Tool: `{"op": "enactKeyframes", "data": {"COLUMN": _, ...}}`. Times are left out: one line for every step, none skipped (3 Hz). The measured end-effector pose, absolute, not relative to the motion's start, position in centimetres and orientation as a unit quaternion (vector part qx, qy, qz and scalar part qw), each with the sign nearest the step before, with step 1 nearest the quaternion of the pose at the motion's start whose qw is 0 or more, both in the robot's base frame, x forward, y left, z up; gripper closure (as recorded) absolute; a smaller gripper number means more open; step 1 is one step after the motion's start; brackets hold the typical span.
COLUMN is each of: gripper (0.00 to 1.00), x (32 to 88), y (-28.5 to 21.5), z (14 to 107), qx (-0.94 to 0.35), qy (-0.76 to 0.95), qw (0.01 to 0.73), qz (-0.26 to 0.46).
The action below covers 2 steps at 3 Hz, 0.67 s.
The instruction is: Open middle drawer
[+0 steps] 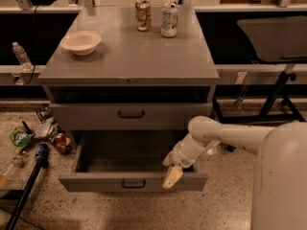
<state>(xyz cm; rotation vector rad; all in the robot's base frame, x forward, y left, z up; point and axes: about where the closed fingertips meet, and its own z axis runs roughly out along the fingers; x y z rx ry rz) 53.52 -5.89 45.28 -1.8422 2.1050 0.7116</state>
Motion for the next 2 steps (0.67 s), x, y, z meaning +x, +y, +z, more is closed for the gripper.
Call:
{"op": "enactKeyframes", "data": {"gripper": 0.0, "x": 54.7, "y": -6.1, "z": 46.5, "qx": -0.641, "qy": 0.721, "qw": 0.143, "qz": 0.222}}
{"op": "enactKeyframes", "data": {"gripper": 0.19, "x": 55.9, "y": -6.5, "z": 47.5, "qx": -0.651, "qy": 0.716, "qw": 0.159, "qz": 0.196}}
